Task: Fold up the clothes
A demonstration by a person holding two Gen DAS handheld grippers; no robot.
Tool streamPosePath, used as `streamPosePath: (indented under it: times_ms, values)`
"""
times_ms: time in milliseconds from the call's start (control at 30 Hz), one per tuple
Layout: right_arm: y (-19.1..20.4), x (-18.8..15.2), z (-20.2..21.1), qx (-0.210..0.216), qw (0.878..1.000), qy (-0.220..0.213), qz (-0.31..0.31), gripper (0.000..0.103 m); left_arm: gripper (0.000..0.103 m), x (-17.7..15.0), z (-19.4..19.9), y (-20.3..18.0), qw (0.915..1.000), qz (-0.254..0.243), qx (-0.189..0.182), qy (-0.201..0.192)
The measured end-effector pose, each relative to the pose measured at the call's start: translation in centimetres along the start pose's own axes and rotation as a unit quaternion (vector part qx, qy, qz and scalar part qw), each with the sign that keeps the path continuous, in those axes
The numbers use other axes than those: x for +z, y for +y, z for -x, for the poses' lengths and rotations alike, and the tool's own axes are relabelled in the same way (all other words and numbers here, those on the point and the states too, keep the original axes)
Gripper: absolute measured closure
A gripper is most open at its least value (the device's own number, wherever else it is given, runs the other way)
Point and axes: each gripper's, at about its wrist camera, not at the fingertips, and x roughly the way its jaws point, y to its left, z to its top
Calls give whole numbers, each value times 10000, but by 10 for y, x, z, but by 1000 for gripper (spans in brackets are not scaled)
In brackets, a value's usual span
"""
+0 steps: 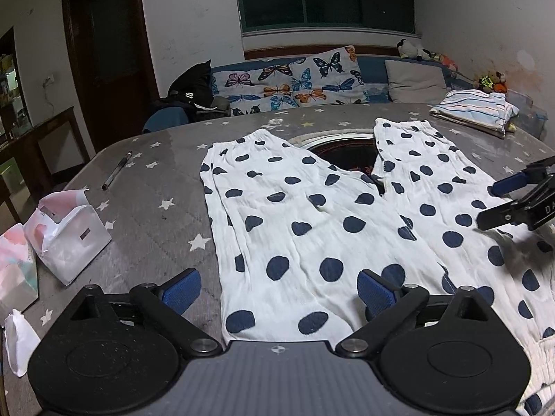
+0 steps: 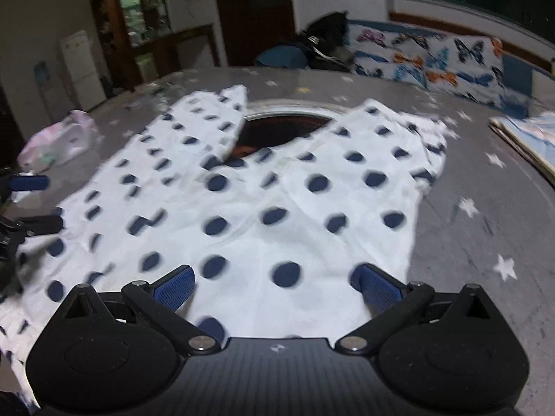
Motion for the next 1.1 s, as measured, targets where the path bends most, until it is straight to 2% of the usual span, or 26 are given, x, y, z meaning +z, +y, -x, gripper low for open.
streamPosePath:
  times_ms: [200, 367, 467, 533, 600, 733, 800, 867, 933, 1000, 1100]
  values:
    - [-23, 7, 11, -192, 9996, -31, -192, 0, 4, 6, -10, 2, 10000, 59, -27, 18]
    - [-49, 30, -2, -554, 9968, -186, -550, 1, 2, 9, -18, -3, 9999, 52, -74, 53]
    - [-63, 41, -14, -690, 9943, -240, -774, 8, 2, 9, -20, -3, 9999, 55, -74, 80]
    - [-71, 48, -23, -810, 9928, -259, -846, 15, 1, 9, -22, -3, 9999, 58, -72, 98]
    - [-76, 50, -29, -920, 9914, -256, -894, 29, 1, 9, -23, -3, 9999, 61, -69, 116]
    - [-83, 51, -34, -1072, 9889, -285, -989, 47, 1, 8, -26, -3, 9998, 66, -64, 152]
    - [-83, 51, -34, -1175, 9881, -303, -950, 70, 1, 8, -27, -3, 9998, 69, -61, 170]
    - [-83, 52, -35, -1351, 9865, -279, -884, 84, 1, 8, -29, -3, 9998, 72, -59, 188]
    - [-83, 52, -35, -1452, 9859, -261, -794, 89, 1, 7, -30, -3, 9997, 70, -39, 209]
    - [-82, 52, -34, -1493, 9858, -261, -726, 99, 1, 6, -31, -2, 9997, 68, -16, 231]
    - [-79, 51, -33, -1847, 9808, -281, -552, 100, 1, 4, -33, -2, 9996, 65, 18, 263]
